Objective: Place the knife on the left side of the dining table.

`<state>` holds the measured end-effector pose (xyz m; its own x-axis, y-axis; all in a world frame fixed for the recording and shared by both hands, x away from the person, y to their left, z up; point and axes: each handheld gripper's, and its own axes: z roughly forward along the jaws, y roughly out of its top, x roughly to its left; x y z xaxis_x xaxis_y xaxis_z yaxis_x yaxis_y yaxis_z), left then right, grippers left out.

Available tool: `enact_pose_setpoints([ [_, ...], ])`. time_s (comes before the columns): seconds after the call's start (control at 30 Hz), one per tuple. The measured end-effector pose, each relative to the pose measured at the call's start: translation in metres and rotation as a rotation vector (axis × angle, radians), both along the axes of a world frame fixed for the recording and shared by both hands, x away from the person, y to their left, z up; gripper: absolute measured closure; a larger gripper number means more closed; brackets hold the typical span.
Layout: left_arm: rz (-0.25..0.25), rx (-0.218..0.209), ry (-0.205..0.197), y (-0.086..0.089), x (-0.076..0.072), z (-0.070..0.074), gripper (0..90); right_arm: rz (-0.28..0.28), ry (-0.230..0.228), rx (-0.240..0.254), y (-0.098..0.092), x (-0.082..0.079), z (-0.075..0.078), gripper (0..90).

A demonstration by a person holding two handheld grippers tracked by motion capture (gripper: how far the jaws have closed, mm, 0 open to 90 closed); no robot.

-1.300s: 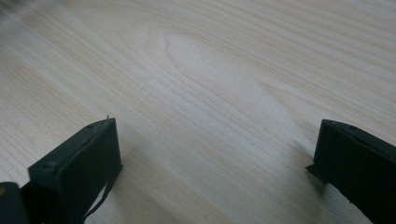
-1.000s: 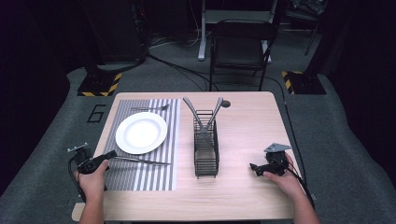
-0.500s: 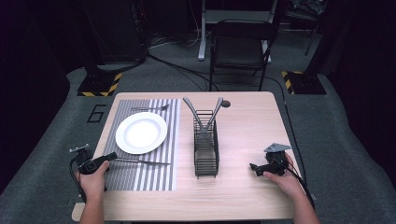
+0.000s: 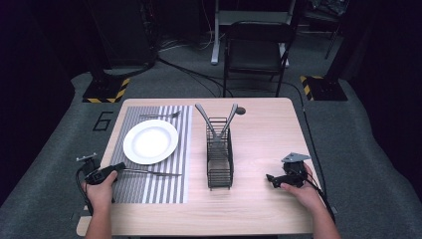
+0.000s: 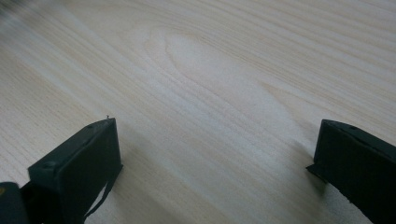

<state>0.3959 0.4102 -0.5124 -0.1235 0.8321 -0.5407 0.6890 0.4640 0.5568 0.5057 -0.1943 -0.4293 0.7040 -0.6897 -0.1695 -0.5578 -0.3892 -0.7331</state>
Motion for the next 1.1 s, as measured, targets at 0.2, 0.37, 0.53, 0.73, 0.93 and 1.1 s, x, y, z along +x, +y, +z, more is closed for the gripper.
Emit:
enact_pose_setpoints([
  [0.2,0.001,0.01,0.012,0.0005,0.0001,-0.0028,68.0,0.001,0.0,0.0,0.0,0.0,0.0,0.0],
  [0.37,-0.003,0.029,0.018,-0.0002,-0.001,-0.0038,67.5,0.0,0.0,0.001,0.0,0.0,0.0,0.0],
  [0.53,-0.004,0.044,0.021,0.0,-0.0032,-0.0051,66.8,0.001,0.0,0.001,0.0,0.0,0.0,0.0],
  [0.73,-0.003,0.045,0.018,-0.0001,-0.0053,-0.0054,65.9,0.0,0.0,0.0,0.0,0.0,0.0,0.0],
  [0.93,-0.01,0.05,0.017,0.0005,-0.0059,-0.0053,64.9,0.0,0.0,0.001,0.0,0.0,0.0,0.0],
  [1.1,-0.003,0.064,0.012,0.0013,-0.0054,-0.0047,63.8,0.0,0.0,0.0,0.0,0.0,0.0,0.0],
])
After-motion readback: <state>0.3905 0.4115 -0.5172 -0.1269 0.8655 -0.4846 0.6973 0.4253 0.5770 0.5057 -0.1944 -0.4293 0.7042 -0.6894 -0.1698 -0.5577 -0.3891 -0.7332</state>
